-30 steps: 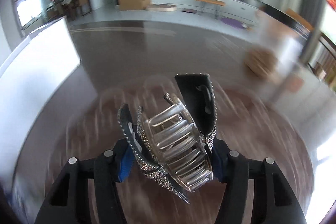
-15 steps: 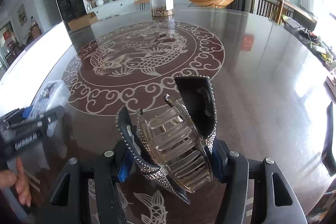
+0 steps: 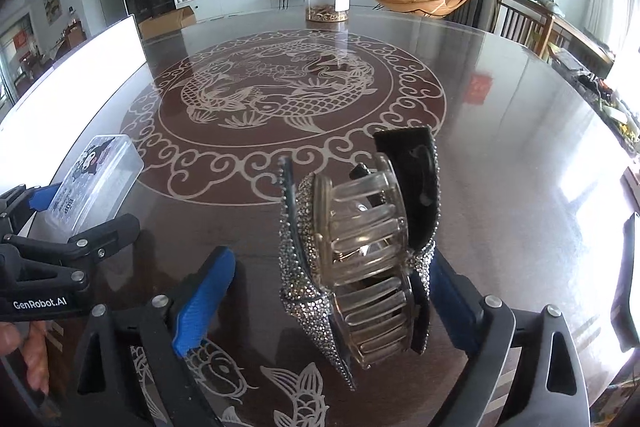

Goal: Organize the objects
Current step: 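Hold the claw clip in the right tool while the left tool holds the case, then carry the case and claw clip into the white bin and open both tools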

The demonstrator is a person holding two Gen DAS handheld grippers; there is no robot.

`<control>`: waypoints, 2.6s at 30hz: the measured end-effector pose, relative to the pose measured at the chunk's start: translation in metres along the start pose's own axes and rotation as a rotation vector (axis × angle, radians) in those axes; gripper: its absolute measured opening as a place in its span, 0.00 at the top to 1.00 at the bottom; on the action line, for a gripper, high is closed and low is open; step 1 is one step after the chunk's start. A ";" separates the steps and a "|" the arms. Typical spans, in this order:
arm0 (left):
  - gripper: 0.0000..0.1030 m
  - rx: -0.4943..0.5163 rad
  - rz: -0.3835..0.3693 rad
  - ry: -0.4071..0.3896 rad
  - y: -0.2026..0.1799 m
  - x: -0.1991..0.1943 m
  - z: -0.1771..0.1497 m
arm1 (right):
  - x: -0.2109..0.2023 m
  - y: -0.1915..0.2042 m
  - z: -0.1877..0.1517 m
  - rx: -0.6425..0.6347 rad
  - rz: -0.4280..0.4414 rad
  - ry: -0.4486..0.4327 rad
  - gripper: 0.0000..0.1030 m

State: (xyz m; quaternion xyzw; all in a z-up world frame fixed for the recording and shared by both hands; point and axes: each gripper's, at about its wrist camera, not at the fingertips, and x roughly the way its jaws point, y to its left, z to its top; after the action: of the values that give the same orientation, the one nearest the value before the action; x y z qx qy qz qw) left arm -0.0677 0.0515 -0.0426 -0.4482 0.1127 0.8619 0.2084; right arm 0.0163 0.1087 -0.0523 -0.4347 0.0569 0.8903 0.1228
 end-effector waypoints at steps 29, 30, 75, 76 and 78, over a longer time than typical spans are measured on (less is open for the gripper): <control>0.00 0.039 -0.030 0.026 0.003 -0.001 -0.002 | -0.002 0.001 -0.002 -0.013 0.034 0.004 0.02; 0.00 0.050 -0.037 0.035 0.005 -0.004 -0.005 | -0.003 0.000 -0.003 -0.014 0.048 0.003 0.02; 0.41 -0.220 0.013 -0.286 0.193 -0.215 0.003 | -0.159 0.150 0.072 -0.101 0.504 -0.119 0.50; 0.41 -0.232 0.052 -0.275 0.207 -0.216 -0.002 | -0.160 0.165 0.076 -0.119 0.535 -0.115 0.50; 0.41 -0.269 0.142 -0.240 0.241 -0.212 -0.015 | -0.164 0.200 0.080 -0.164 0.601 -0.107 0.50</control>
State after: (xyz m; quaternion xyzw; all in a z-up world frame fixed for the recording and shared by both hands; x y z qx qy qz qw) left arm -0.0597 -0.2230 0.1247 -0.3571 0.0020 0.9290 0.0973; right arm -0.0010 -0.0952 0.1254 -0.3596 0.1042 0.9100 -0.1783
